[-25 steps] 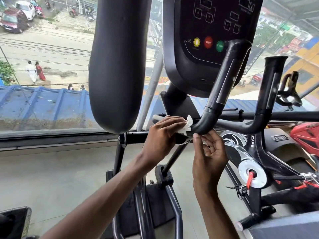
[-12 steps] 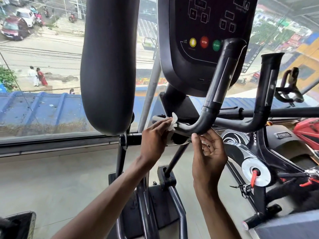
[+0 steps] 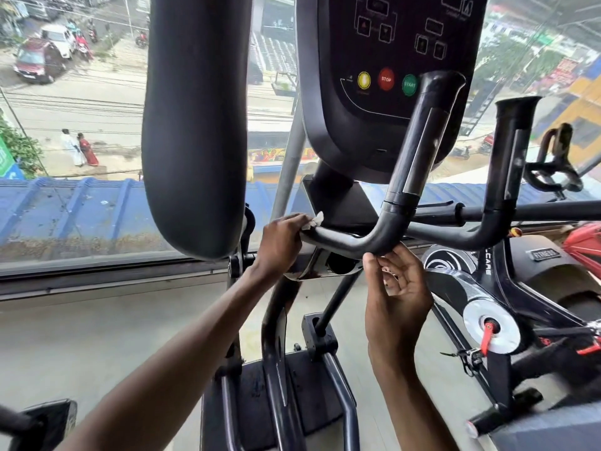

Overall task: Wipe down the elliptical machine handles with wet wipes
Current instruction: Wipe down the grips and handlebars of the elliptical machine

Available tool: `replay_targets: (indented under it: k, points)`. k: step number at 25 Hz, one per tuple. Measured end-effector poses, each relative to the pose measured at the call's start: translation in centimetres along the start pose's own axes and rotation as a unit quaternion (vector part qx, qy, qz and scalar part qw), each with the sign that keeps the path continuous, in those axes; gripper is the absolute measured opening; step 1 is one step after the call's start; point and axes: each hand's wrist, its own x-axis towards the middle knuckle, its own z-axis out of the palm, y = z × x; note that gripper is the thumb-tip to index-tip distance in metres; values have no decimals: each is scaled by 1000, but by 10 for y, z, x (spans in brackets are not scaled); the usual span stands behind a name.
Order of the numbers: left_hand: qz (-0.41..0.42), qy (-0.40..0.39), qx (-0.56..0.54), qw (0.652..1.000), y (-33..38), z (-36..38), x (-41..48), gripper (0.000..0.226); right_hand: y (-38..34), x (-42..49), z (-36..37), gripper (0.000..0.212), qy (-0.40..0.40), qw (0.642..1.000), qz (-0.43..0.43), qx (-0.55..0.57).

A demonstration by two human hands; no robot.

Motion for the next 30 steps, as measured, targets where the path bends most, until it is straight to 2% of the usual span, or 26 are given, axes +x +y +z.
replay_targets:
  k: [3,5,7,9,12,15,19,20,22,25,27,30]
  points:
    - [-132,-19,-18,991,-16,5,9,47,2,1,-1,32,-1,1000,-1,1]
    - [-166,-4,-35,986,-9,5,7,47,3,1,-2,32,-6,1000,-1,3]
    - [-133,17,-61,989,10,-2,-4,49,3,0,-2,29,-12,1000,-9,5]
    - [-59,22,-88,994,30,-14,-12,46,3,1,-2,28,-14,1000,-13,3]
    - [37,-6,-125,991,66,-36,-14,38,5,3,-3,29,-14,1000,-10,5]
    - [67,-29,-166,983,86,-45,-16,35,5,3,-3,29,-18,1000,-5,16]
    - [89,87,-142,982,74,-19,-47,30,4,3,-4,27,-20,1000,-18,10]
    - [72,120,-124,982,68,-10,-53,31,4,2,-4,27,-20,1000,-20,8]
    - [-24,161,-121,979,58,3,-55,32,3,2,-5,27,-22,1000,-20,10]
    - [-158,158,-115,968,45,17,-37,41,4,2,-4,27,-26,999,-19,8]
    - [-221,148,-76,961,32,24,-24,45,5,3,-5,27,-28,999,-18,1]
    - [-291,147,-105,939,26,26,-16,47,8,3,-6,30,-31,999,-16,1]
